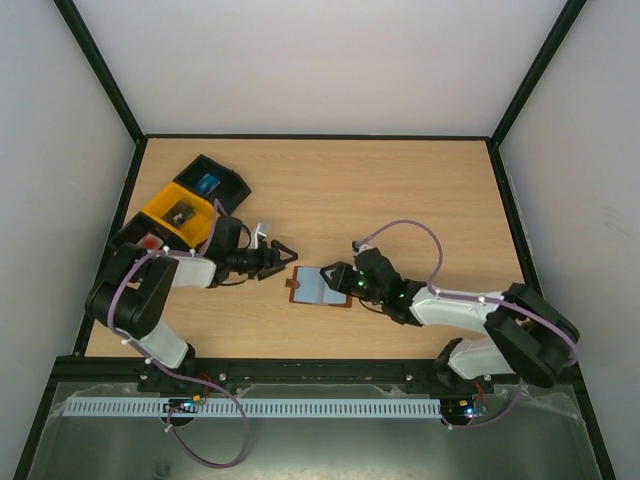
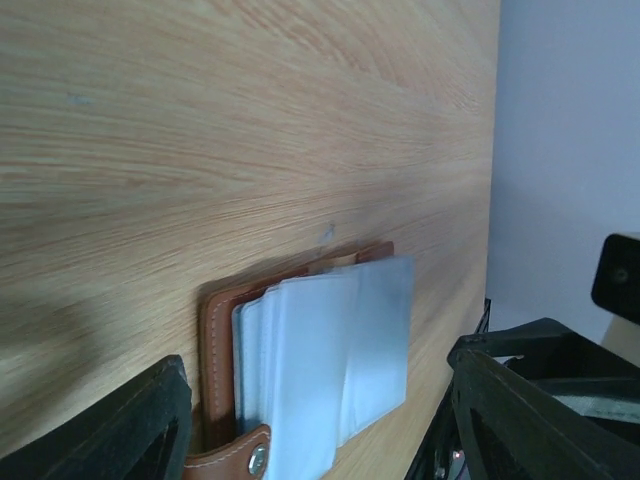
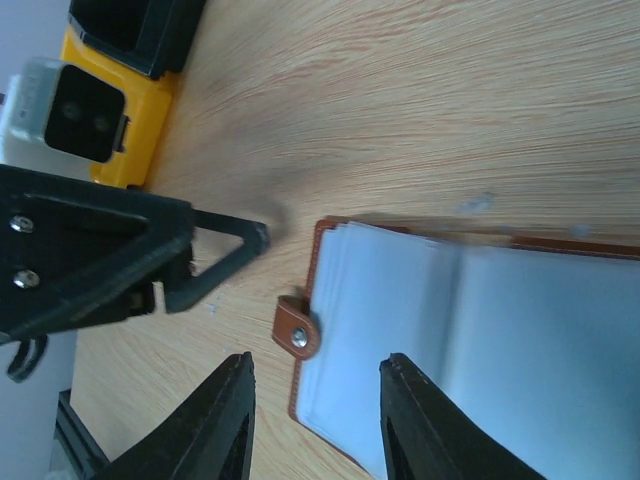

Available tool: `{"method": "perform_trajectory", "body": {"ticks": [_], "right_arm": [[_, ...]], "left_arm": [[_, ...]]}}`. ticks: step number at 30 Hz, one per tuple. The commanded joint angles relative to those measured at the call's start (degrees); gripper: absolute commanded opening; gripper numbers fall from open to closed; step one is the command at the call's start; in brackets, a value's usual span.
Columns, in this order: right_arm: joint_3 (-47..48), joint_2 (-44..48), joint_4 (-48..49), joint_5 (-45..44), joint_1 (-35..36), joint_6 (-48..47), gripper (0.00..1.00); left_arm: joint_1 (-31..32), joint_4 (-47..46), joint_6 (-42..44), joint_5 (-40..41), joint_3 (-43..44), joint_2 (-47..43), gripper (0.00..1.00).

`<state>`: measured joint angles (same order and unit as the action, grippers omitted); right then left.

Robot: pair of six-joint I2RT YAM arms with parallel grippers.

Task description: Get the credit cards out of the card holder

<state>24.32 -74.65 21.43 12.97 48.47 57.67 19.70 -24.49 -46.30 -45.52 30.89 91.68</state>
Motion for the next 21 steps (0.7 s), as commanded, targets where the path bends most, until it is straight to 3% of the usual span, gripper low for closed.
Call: {"method": "perform_trajectory", "body": {"ticks": [1, 11, 21], "right_arm": [[4.4, -5.7, 3.8, -2.0, 2.1, 1.2, 0.34], [7.0, -13.5, 0.8, -6.6, 3.8, 0.2, 0.32], [5.2, -18.7, 2.6, -6.6, 4.2, -0.5, 0.29]], "left_arm": [[0.4, -10.6, -4.0, -3.4, -2.8, 2.6, 0.73], [1.4, -17.0, -8.3, -4.4, -8.1, 2.0, 0.72], [1.6, -12.5, -8.0, -2.1, -9.2, -2.8, 0.72]]}}
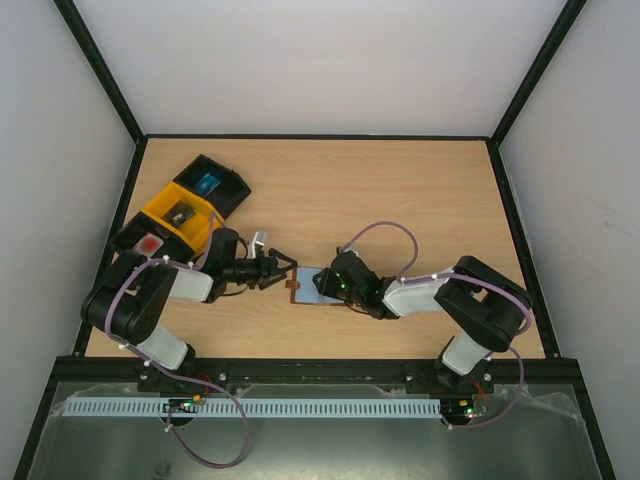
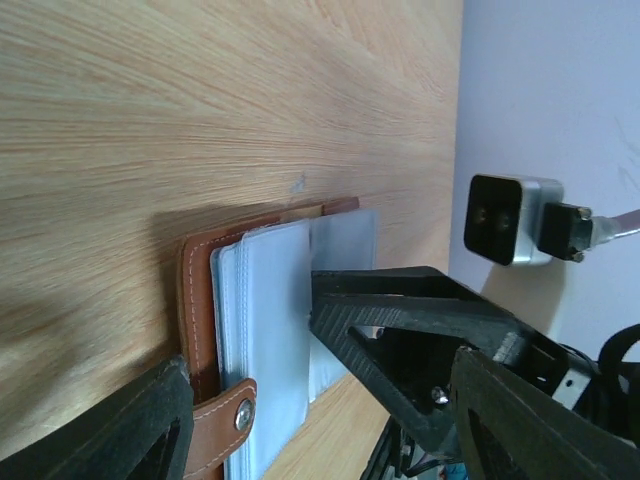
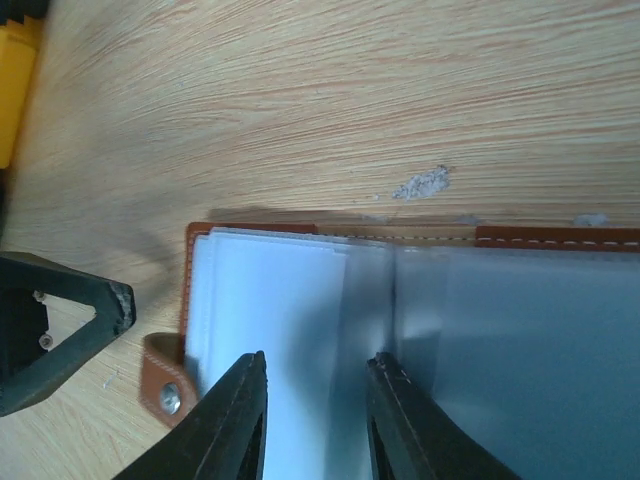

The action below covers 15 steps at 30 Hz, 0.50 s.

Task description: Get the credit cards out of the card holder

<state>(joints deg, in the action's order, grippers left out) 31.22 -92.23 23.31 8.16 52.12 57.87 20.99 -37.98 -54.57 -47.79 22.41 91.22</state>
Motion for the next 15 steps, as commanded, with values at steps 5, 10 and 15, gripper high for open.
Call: {"method": "perform_trajectory", "body": {"ticks": [5, 10, 15], "right_arm": [[-3.3, -2.4, 2.3, -1.4, 0.5, -0.9, 0.22], [-5.2, -3.0, 4.4, -1.2, 0.5, -0.8, 0.09], [-6.6, -3.0, 7.4, -0.4, 0.5, 0.0, 0.06]], "left_arm": [[1.5, 2.4, -1.0, 1.7, -0.2, -5.6, 0.72], [4.0, 4.4, -1.0, 4.3, 2.5, -7.0, 0.73], [5.7, 2.0, -1.5, 5.0, 3.8, -3.8, 0.74]]}}
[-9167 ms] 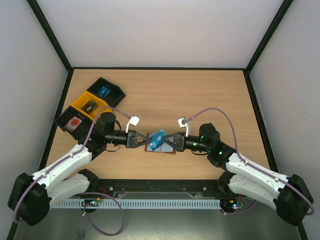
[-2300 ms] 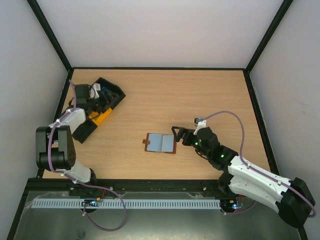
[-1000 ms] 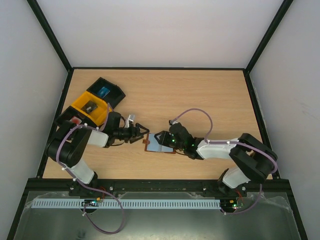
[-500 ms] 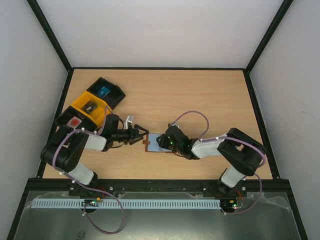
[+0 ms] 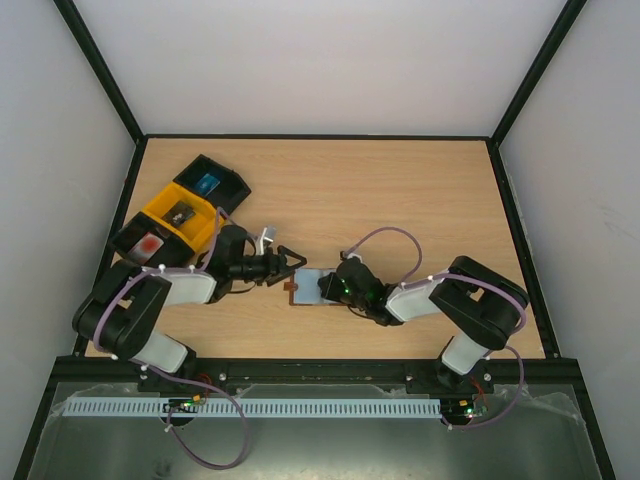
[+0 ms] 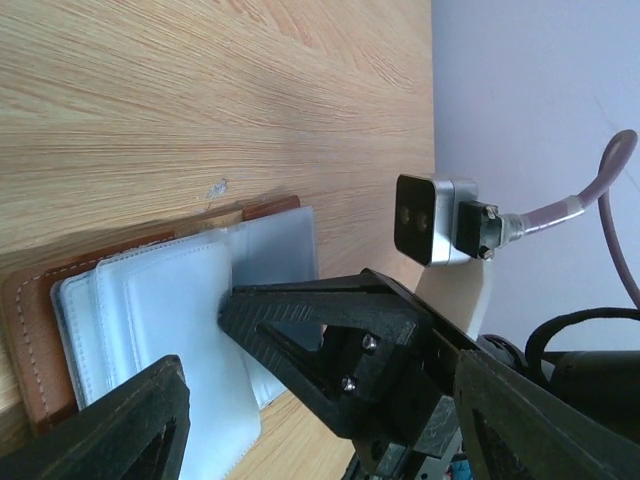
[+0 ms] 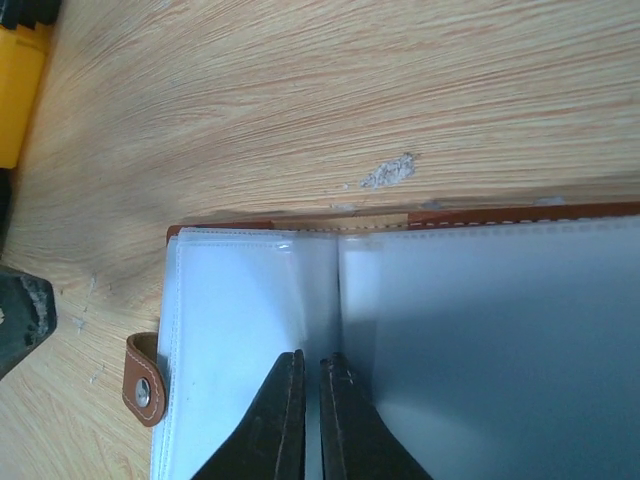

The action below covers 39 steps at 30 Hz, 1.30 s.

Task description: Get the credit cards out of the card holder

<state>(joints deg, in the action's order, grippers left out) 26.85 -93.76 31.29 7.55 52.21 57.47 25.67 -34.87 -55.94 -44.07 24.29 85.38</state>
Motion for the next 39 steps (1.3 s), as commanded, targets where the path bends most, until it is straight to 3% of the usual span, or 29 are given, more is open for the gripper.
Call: {"method": "perform_trajectory", "body": {"ticks": [1, 17, 39], "right_arm": [[-2.6, -1.3, -0.3, 0.2, 0.5, 0.4, 0.06], [-4.6, -0.4, 2.6, 1.4, 0.4, 0.8, 0.06], [-5.3, -2.4, 8.0, 3.2, 0.4, 2.7, 0.06]], "left_arm": [[1.1, -1.2, -0.1, 1.6, 2.0, 3.0, 0.74], [2.5, -4.8, 0.3, 3.2, 2.9, 11.8, 0.74], [6.5, -11.2, -6.7, 2.0, 2.2, 10.4, 0.72]]}}
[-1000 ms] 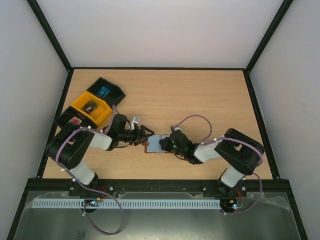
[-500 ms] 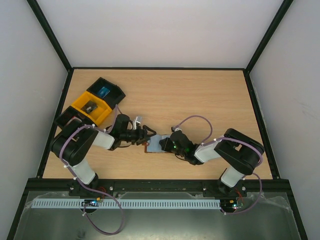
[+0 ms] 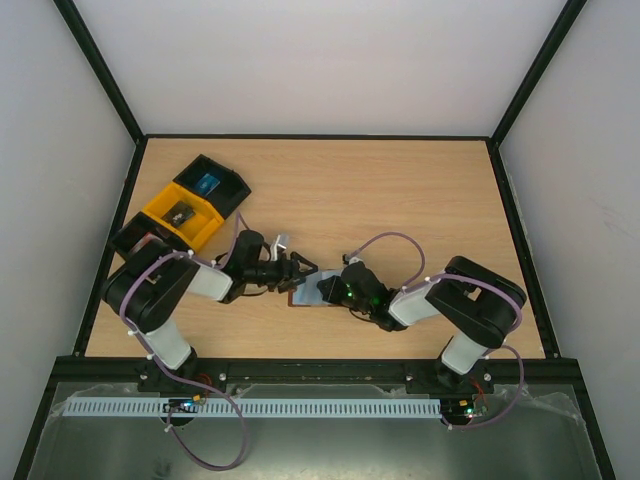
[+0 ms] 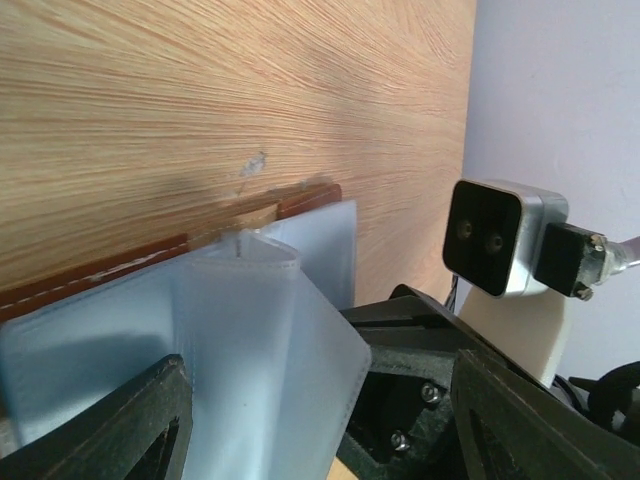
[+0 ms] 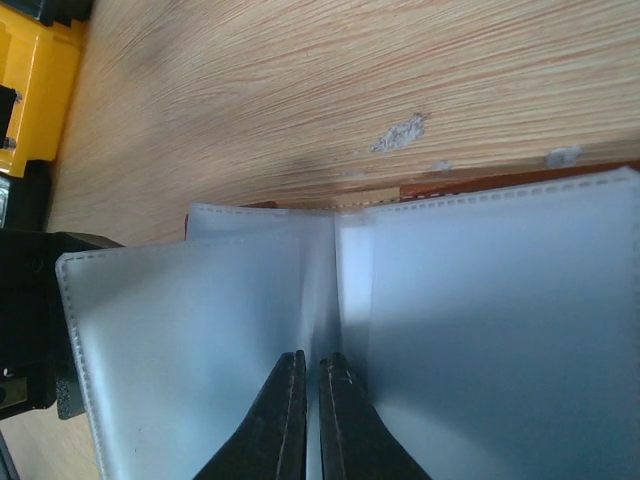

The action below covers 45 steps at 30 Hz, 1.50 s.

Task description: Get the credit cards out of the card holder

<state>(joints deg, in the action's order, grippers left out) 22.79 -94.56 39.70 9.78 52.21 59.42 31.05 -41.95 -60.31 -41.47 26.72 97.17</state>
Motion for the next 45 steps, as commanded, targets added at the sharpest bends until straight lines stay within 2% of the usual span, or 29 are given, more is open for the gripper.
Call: {"method": "perform_trajectory", "body": {"ticks": [1, 6, 8, 11, 13, 15, 19, 22, 26, 30, 34, 38, 45], "right_arm": [[-1.4, -1.6, -0.2, 1.1, 0.4, 0.9, 0.06], [-2.1, -0.9, 1.1, 1.2, 0.5, 1.4, 0.06], [-2.4, -0.3, 1.2, 0.8, 0.5, 1.5, 0.05], [-2.8, 0.6, 0.9, 0.2, 0.4, 1.3, 0.05], [-3.1, 0.8, 0.7, -0.2, 0.4, 1.2, 0.05], [-3.4, 0.9, 0.8, -0.1, 0.4, 1.3, 0.05], [-3.6, 0.6, 1.3, 0.0, 0.4, 1.4, 0.05], [-3.6, 0.5, 1.6, 0.1, 0.4, 1.5, 0.05], [-3.4, 0.0, 2.0, 0.1, 0.5, 1.6, 0.05], [-3.6, -0.5, 2.9, 0.0, 0.4, 1.9, 0.04], [-3.6, -1.8, 4.7, 0.8, 0.5, 2.7, 0.04], [-3.4, -3.3, 6.8, 1.8, 0.4, 3.3, 0.04], [-4.8, -5.8, 13.9, 2.8, 0.4, 5.8, 0.02]], "left_arm": [[1.6, -4.9, -2.9, -0.6, -0.3, -1.4, 0.72], [3.4, -9.6, -6.8, -1.4, -0.8, -1.7, 0.71], [3.3, -8.4, -6.0, -0.9, -0.7, -3.1, 0.71], [2.1, 0.9, -0.4, 2.2, 0.2, -7.0, 0.71], [1.3, 12.9, 5.2, 6.2, 1.8, -9.8, 0.73], [0.3, 21.1, 9.9, 10.1, 3.3, -11.9, 0.75], [-1.7, 27.5, 13.9, 13.1, 3.9, -14.2, 0.76], [-2.6, 27.4, 14.4, 12.4, 3.5, -14.2, 0.77], [-2.7, 21.1, 11.7, 7.1, 1.9, -11.9, 0.77], [-2.3, 15.5, 10.0, 5.1, 0.6, -8.3, 0.76], [-2.0, 10.9, 8.5, 3.3, -0.2, -4.4, 0.68], [-0.9, 8.9, 7.3, 2.7, 0.0, -4.0, 0.51], [-0.1, 4.5, 3.9, 0.9, -1.1, -4.1, 0.12]]}}
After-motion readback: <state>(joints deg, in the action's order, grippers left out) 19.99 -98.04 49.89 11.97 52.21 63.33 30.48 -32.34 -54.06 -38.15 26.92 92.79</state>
